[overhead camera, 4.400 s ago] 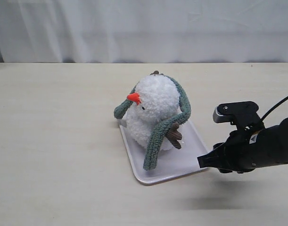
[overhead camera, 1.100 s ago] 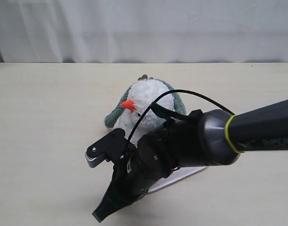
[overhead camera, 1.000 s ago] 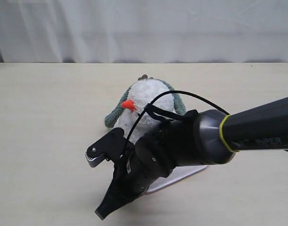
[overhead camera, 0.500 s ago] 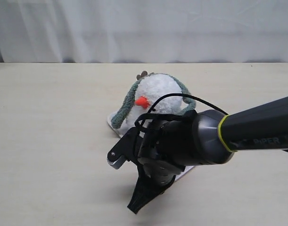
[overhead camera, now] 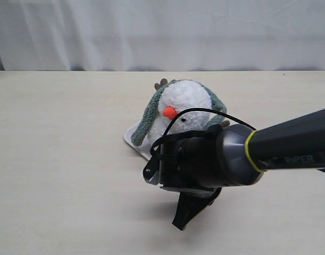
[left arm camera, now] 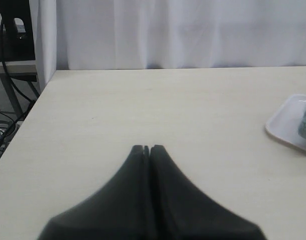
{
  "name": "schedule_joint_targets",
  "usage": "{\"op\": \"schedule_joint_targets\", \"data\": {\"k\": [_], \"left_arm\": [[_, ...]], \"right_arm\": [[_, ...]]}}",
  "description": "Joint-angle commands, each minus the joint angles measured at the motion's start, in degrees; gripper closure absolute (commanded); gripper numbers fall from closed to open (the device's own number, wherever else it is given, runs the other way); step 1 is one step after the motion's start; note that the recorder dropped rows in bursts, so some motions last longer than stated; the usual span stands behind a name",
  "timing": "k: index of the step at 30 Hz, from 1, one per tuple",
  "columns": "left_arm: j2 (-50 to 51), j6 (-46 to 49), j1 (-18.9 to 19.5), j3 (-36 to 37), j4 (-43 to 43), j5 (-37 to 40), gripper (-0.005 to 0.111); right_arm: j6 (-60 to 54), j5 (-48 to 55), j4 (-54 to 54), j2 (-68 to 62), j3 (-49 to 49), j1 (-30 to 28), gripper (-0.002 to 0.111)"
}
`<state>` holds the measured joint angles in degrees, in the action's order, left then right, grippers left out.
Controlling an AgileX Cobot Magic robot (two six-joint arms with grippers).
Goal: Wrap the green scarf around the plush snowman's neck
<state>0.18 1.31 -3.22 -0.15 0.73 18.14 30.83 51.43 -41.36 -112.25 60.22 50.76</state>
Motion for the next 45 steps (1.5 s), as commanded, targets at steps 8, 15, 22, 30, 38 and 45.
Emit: {"op": "schedule_joint_targets", "data": {"k": [8,15,22,30,38,45], "left_arm": [[-0.18,-0.11,0.2,0.15,-0.1,-0.46,0.107],[-0.18,-0.11,0.2,0.15,-0.1,-0.46,0.107],[-0.18,-0.11,0.2,0.15,-0.1,-0.46,0.107],[-0.18,-0.11,0.2,0.15,-0.1,-0.46,0.107],[-0.18,-0.11,0.2,0.15,-0.1,-0.46,0.107],[-0.18,-0.11,0.2,0.15,-0.1,-0.46,0.107]], "right_arm": [[-1.99,-6.19,6.63,10.3,0.11,0.08,0.104],[-2.11,-6.12,9.23,20.33,0.11,-0.02,0.085],[4.15,-5.74,8.94,28.44,0.11,-1.41,0.05],[5.95,-6.69,11.92,30.61,0.11,-11.51,0.047],[-10.99,-15.2,31.09,30.38,0.11,-23.07,0.047],[-30.17,-16.04,49.56,30.16,-1.05,-30.1,0.054]]}}
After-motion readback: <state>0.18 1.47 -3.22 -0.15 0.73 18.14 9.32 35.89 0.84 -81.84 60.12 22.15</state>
